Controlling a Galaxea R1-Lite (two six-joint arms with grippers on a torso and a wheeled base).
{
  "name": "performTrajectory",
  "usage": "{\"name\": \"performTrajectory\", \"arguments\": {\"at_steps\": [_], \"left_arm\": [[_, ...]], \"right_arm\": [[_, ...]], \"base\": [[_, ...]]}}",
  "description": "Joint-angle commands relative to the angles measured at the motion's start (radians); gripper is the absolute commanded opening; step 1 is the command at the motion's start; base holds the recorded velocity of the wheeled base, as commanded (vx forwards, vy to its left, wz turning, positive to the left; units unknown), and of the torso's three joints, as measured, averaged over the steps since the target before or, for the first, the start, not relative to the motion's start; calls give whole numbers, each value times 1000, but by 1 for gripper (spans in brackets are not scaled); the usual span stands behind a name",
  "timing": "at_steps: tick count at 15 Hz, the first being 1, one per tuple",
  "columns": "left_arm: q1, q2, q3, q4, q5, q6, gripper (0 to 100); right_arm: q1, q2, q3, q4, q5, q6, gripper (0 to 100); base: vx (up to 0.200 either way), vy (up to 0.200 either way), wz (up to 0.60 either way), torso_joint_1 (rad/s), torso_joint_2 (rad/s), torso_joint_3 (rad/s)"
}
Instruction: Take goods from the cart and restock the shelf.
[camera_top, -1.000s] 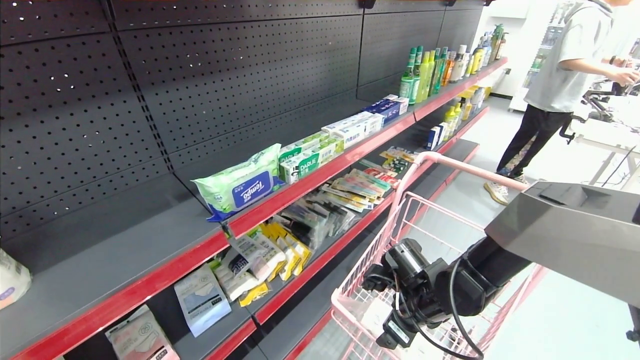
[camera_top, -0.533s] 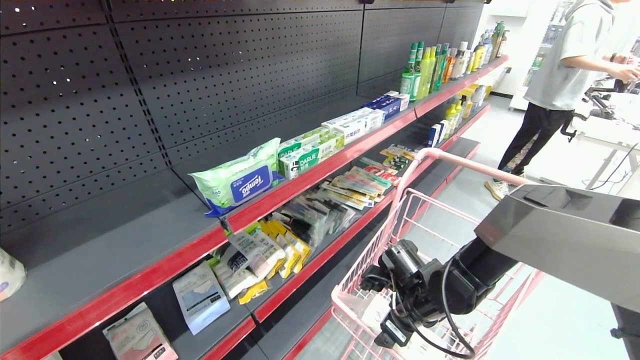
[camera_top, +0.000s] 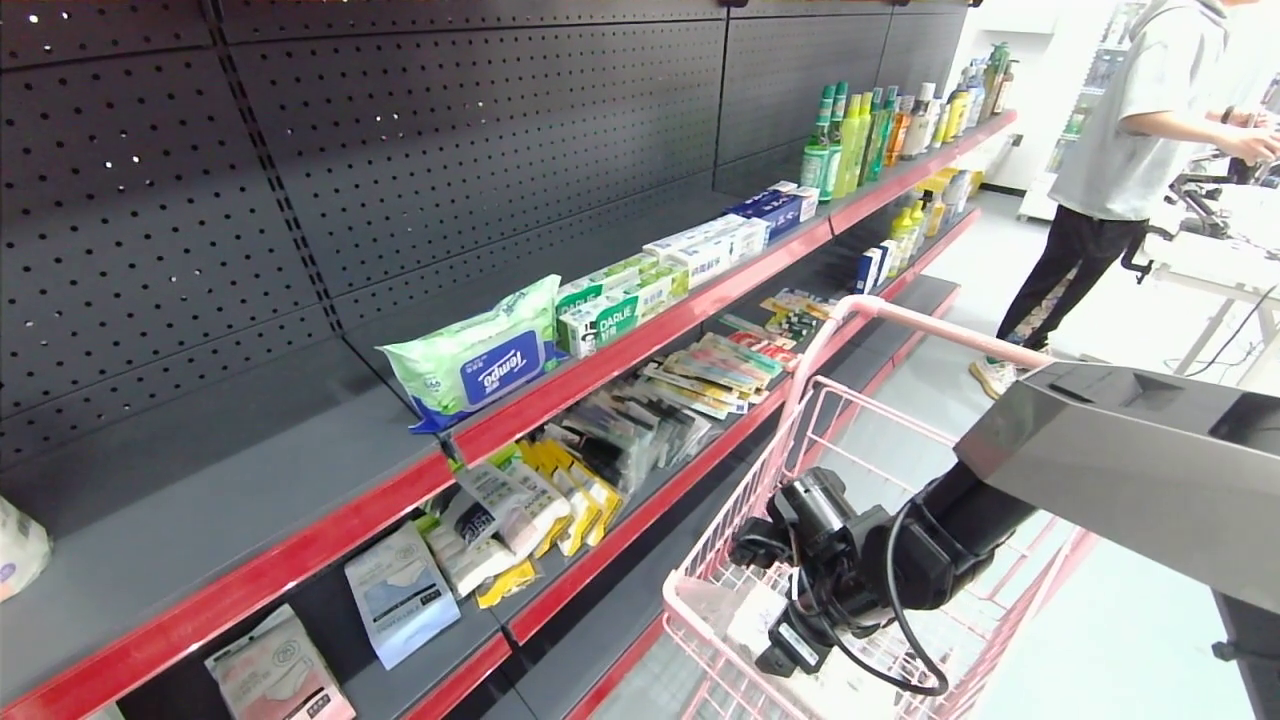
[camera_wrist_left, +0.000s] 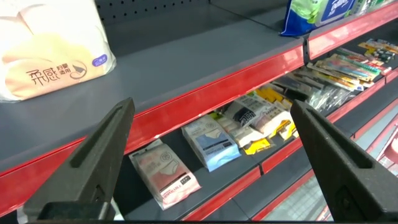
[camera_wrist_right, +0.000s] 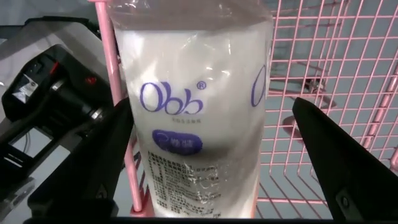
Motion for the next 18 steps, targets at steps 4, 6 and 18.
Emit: {"name": "performTrajectory", "arguments": {"at_steps": [4, 6, 18], "left_arm": [[1, 1, 0, -1, 0, 0, 100], [1, 1, 0, 0, 0, 0, 100], [1, 1, 0, -1, 0, 0, 100]], "right_arm": [[1, 36, -29, -1, 0, -19, 100], [-2, 51, -50, -2, -1, -33, 100], [-25, 63, -86, -2, -67, -80, 100]], "base": [[0, 0, 0, 0, 0, 0], [0, 0, 0, 0, 0, 0], [0, 0, 0, -37, 88, 51]]}}
